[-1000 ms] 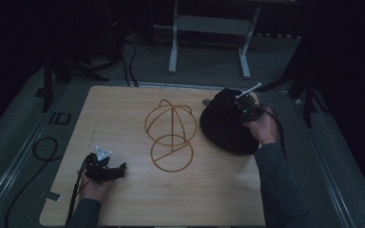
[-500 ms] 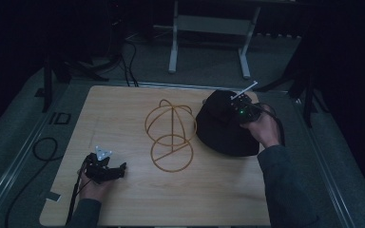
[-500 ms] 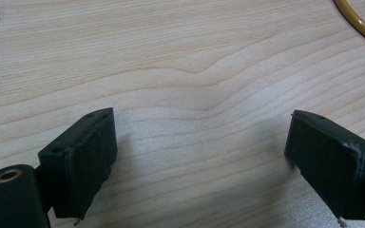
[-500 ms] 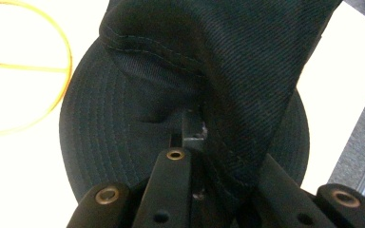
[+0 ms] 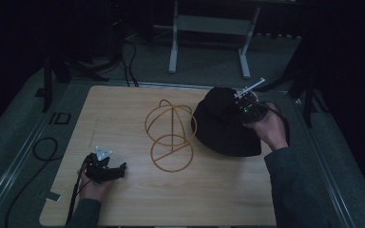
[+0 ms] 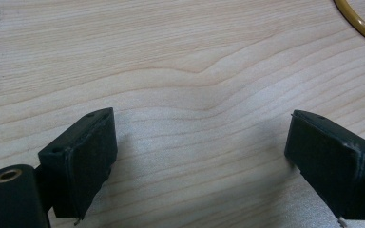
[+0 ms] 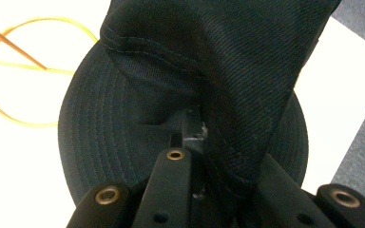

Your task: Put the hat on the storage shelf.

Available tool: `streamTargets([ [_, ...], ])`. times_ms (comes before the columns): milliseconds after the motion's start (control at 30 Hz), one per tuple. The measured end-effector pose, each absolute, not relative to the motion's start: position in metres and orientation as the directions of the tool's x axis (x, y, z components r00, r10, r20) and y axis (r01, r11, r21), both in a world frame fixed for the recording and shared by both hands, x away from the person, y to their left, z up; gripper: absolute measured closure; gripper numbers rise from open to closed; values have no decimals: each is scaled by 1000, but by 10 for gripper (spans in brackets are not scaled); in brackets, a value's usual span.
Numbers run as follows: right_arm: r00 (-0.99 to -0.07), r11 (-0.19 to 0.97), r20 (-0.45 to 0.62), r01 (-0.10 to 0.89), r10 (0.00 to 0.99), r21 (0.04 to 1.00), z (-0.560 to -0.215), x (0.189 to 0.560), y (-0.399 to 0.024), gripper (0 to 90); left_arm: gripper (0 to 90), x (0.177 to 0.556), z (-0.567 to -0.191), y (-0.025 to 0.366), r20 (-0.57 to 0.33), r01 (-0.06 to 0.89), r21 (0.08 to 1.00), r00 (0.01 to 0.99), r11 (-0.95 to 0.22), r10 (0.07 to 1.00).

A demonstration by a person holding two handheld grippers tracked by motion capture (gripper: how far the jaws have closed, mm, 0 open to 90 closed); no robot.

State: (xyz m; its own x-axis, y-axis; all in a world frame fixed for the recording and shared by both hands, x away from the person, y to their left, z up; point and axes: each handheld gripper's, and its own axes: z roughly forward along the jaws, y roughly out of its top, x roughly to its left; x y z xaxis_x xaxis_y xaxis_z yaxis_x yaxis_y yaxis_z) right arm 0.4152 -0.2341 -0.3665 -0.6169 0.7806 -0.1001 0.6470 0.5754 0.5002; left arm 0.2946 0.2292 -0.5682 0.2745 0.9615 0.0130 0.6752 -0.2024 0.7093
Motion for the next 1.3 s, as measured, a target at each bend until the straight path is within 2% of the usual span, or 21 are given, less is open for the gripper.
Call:
streamTargets([
  [367, -642, 610, -130, 617, 756, 498, -351, 405, -241, 879, 108, 295, -568, 229, 12, 676, 709, 274, -202, 962],
  [800, -645, 583, -115, 581, 755, 568, -333, 395, -254, 878, 107, 295, -568, 229, 12, 677, 708, 275, -202, 962],
  [1300, -670, 600, -133, 537, 731, 593, -308, 385, -256, 878, 108, 295, -568, 229, 12, 677, 707, 275, -203, 961],
])
